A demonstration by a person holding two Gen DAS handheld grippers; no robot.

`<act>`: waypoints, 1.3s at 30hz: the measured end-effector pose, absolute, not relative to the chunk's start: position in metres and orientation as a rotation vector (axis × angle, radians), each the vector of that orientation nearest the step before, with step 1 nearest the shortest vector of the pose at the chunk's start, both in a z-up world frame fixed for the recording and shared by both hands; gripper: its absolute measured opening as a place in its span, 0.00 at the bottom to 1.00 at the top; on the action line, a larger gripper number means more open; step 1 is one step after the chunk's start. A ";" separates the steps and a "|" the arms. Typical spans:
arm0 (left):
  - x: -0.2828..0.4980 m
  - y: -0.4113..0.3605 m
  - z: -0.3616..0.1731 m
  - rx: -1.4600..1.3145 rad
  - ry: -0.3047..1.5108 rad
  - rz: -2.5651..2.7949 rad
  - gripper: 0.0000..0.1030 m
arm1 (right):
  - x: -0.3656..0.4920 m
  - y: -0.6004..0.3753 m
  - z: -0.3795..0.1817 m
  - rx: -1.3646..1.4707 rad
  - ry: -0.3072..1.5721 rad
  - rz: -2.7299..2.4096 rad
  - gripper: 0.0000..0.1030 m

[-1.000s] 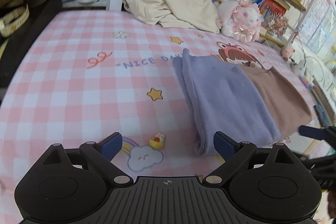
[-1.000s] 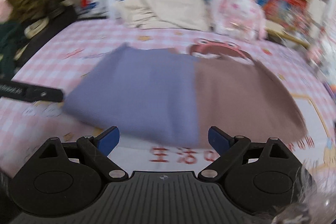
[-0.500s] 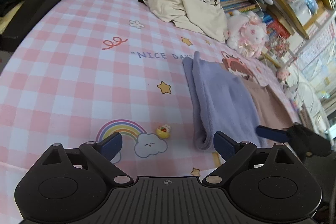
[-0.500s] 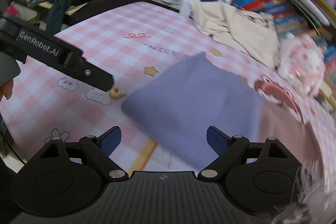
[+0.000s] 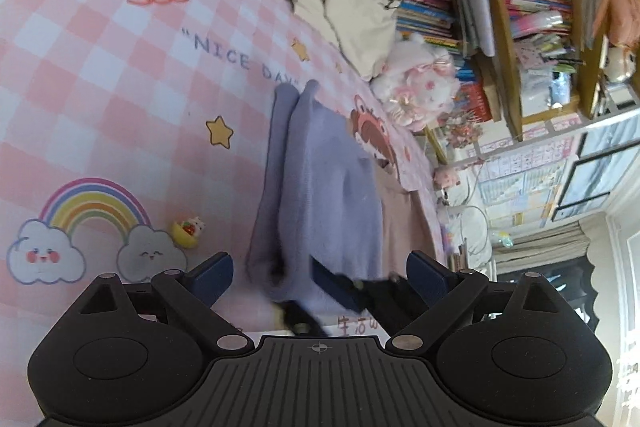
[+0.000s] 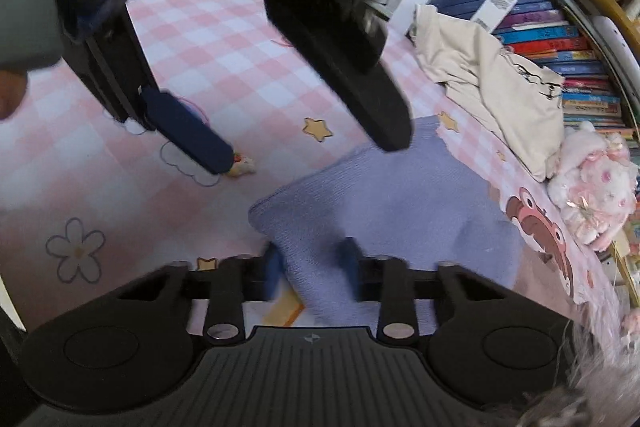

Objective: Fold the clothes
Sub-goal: 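Grasp the folded lavender sweater edge with both tools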

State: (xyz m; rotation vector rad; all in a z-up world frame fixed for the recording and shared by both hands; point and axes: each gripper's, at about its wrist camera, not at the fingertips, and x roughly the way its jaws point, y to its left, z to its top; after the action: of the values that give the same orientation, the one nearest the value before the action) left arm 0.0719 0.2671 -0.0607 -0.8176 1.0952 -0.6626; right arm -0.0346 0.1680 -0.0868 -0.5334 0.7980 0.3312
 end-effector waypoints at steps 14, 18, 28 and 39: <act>0.123 0.225 -0.081 -0.937 1.143 -0.668 0.91 | -0.070 0.126 -0.039 -0.212 0.745 0.314 0.12; 0.133 0.226 -0.086 -0.949 1.129 -0.632 0.88 | -0.076 0.118 -0.038 -0.183 0.752 0.320 0.12; 0.135 0.228 -0.097 -0.915 1.164 -0.572 0.34 | -0.078 0.125 -0.055 -0.238 0.804 0.341 0.39; 0.140 0.232 -0.102 -0.964 1.201 -0.567 0.33 | -0.070 0.128 -0.082 -0.288 0.862 0.338 0.38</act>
State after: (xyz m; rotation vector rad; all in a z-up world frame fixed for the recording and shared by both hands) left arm 0.1399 0.2321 -0.1022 -0.9641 1.2011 -0.5670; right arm -0.0702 0.1275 -0.0823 -0.2880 0.8622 0.3380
